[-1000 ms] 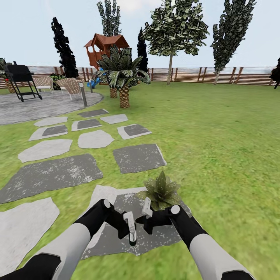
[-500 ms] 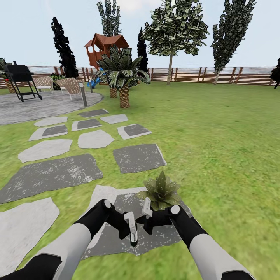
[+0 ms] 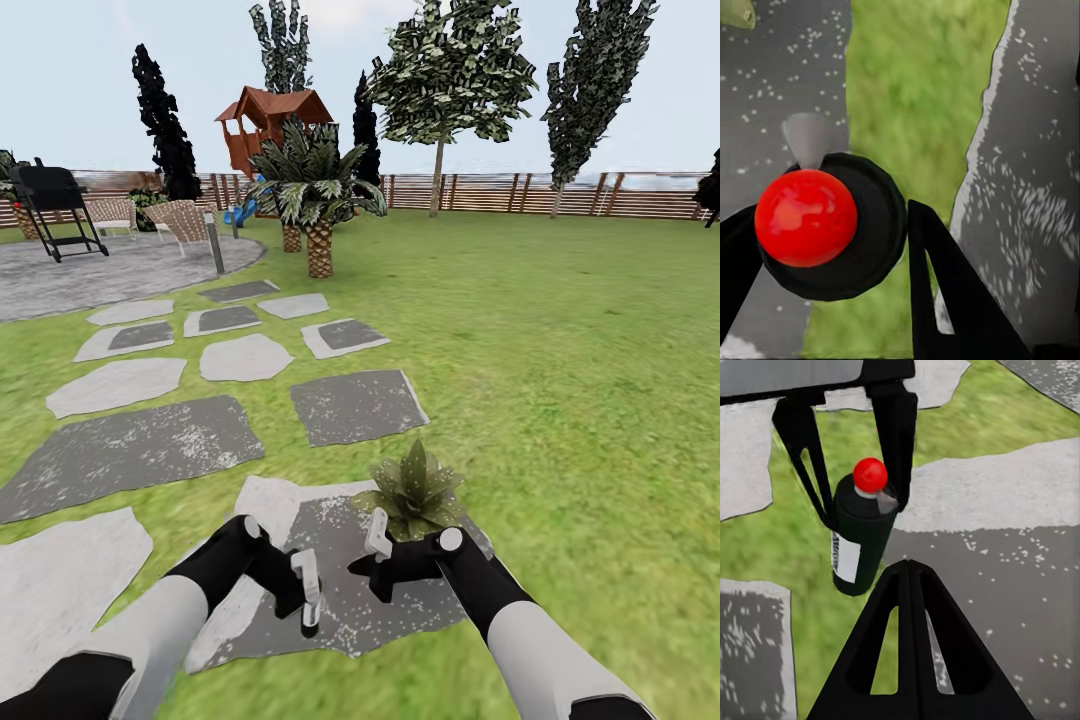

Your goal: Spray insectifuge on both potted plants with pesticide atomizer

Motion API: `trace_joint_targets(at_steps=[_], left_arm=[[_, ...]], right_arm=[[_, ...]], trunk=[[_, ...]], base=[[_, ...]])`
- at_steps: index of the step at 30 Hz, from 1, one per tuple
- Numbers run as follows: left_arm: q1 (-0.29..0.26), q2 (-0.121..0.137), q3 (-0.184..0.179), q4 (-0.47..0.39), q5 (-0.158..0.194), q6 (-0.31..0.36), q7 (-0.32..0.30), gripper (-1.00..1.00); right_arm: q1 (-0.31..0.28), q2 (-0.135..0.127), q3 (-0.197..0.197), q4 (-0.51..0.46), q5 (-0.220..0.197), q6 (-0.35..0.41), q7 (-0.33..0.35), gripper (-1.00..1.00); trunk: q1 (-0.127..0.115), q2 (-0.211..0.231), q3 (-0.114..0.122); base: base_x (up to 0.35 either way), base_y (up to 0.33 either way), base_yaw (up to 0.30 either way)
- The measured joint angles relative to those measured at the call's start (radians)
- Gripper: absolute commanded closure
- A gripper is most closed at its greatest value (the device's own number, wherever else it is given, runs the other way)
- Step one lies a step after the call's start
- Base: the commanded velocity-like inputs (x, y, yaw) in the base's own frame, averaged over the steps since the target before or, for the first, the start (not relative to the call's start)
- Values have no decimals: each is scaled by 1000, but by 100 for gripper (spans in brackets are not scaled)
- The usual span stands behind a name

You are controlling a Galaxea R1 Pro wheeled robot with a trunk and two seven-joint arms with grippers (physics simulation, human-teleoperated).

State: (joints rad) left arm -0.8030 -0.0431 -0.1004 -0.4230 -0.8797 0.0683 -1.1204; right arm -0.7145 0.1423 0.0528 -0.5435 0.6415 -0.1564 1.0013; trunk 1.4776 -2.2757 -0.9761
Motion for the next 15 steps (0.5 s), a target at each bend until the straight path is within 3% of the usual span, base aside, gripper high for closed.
trace_joint_targets(at_steps=[9, 10, 15], left_arm=[[7, 149, 4, 2, -3, 5, 0, 100], [7, 159, 6, 2, -1, 6, -1, 100], [11, 224, 15, 3, 1, 10, 1, 100]], right_arm=[[0, -2, 0, 5, 3, 0, 0, 100], [0, -3, -1, 5, 3, 0, 0, -100], [0, -9, -2, 7, 4, -1, -2, -100]], trunk=[[0, 0, 0], [0, 0, 0], [0, 0, 0]], base=[[0, 0, 0], [0, 0, 0], [0, 0, 0]])
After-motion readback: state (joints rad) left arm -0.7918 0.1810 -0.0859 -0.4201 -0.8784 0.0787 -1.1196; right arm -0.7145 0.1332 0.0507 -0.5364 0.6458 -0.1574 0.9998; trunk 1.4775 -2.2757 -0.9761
